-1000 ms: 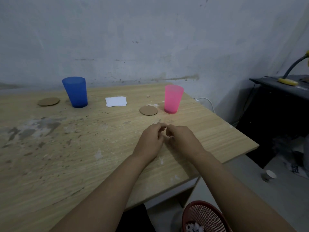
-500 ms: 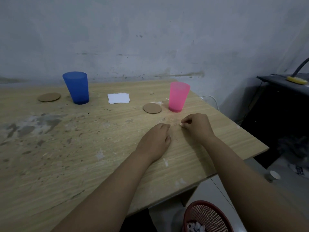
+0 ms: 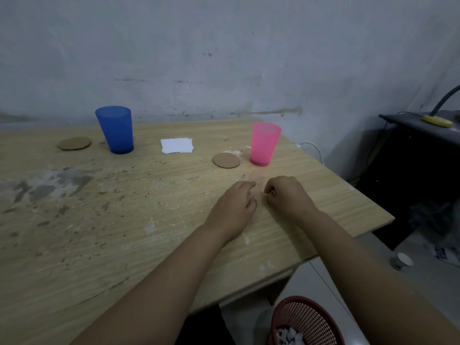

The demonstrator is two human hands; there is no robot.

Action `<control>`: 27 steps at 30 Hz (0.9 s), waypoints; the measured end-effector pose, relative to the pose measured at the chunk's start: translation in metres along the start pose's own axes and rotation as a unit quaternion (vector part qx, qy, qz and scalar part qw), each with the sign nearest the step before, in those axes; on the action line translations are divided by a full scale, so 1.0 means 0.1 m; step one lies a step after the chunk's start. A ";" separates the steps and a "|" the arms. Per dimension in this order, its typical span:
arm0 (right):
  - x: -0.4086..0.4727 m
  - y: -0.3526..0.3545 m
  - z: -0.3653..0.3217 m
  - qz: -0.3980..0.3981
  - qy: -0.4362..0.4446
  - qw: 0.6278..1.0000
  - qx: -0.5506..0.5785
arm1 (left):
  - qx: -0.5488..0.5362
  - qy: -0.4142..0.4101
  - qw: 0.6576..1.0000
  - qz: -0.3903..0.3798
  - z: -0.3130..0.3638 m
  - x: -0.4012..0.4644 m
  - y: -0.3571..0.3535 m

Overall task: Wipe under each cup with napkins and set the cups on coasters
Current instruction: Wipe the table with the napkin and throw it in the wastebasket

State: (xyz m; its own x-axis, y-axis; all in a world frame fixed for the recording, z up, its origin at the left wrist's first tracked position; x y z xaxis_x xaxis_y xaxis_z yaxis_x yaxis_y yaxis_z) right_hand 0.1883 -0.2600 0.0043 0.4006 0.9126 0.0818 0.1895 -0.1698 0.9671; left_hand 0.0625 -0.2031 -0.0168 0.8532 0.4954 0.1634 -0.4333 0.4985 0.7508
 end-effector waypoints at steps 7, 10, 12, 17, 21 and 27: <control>-0.55 0.25 0.40 0.112 -0.082 0.877 0.460 | -0.090 -0.020 0.996 -0.003 0.45 -0.03 -0.14; -0.81 0.36 0.49 0.140 -0.086 0.805 0.571 | -0.146 -0.031 0.989 -0.001 0.68 -0.02 -0.28; -0.99 0.42 0.57 0.164 -0.091 0.773 0.606 | -0.185 -0.041 0.982 0.001 0.85 -0.03 -0.37; -1.53 0.42 0.79 0.177 -0.107 0.698 0.685 | -0.260 -0.062 0.963 -0.027 1.22 -0.11 -0.66; -1.99 0.02 1.04 0.174 -0.142 0.627 0.746 | -0.288 -0.069 0.951 -0.093 1.38 -0.24 -1.07; -2.44 -1.22 1.56 0.168 -0.340 0.494 0.782 | -0.271 0.014 0.935 -0.229 1.15 -0.38 -2.01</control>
State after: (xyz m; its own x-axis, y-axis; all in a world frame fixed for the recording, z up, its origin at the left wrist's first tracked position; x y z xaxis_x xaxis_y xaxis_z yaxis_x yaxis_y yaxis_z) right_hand 0.2069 -0.5200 -0.1710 0.7533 0.4897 -0.4390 0.2578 -0.8340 -0.4878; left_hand 0.1507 -0.4040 -0.1000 0.9808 0.1553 -0.1183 -0.1134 0.9465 0.3020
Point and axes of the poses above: each hand's wrist, its own x-axis towards the middle knuckle, its own y-axis out of the back of the hand, z = x × y, the point moved 4 cm from there along x, towards the middle knuckle, and after that the axes turned 10 degrees about -z, right-handed, at the moved point
